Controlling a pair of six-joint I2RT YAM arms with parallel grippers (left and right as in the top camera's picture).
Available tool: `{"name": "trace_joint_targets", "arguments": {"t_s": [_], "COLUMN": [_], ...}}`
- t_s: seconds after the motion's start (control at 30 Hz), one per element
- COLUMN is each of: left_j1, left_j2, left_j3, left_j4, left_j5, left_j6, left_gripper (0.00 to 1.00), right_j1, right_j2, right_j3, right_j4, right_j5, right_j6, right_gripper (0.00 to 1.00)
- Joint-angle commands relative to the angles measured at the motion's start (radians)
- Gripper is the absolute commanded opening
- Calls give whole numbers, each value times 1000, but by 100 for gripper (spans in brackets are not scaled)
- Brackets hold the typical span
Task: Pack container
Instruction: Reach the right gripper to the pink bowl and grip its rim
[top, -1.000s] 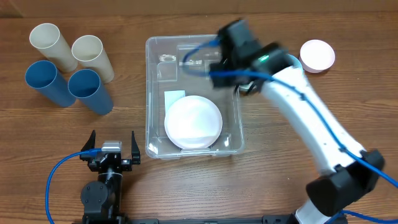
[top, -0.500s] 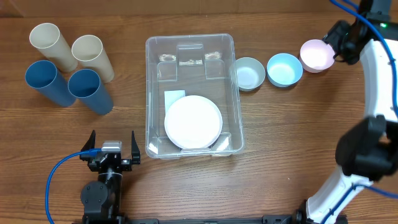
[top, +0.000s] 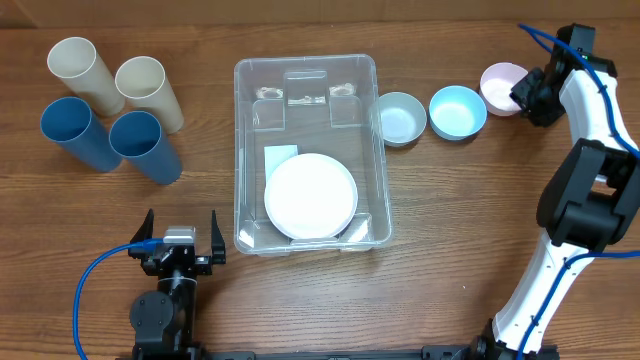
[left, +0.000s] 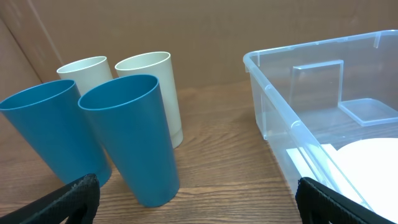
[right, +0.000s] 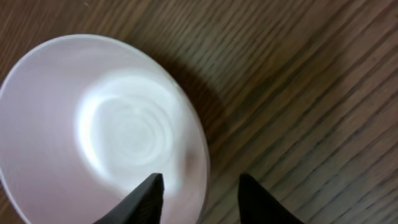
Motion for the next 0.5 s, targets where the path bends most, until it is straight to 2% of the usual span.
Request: {"name": "trace_joint_targets", "arguments": {"t_s": [0.0, 0.07, 0.1, 0.17, 0.33, 0.47], "left_j1": [4, 4, 4, 4, 4, 4], "left_j2": [-8, -8, -8, -8, -8, -8], "left_j3": [-3, -3, -3, -3, -3, -3], "left_j4": [3, 3, 3, 3, 3, 3], "left_j5": [2, 2, 2, 2, 2, 2], "left_j6": [22, 22, 22, 22, 22, 22], "left_gripper": [100, 100, 100, 100, 100, 100], "right_j1": [3, 3, 3, 3, -1, -11], "right_j2": [18, 18, 18, 18, 15, -6], "right_j3": [3, 2, 2, 2, 27, 226], "right_j4": [-6, -14, -18, -20, -49, -193], "right_j5": [14, 14, 14, 14, 14, 14], "right_j6": [18, 18, 18, 18, 14, 1], "right_gripper": [31, 20, 11, 4, 4, 4]}}
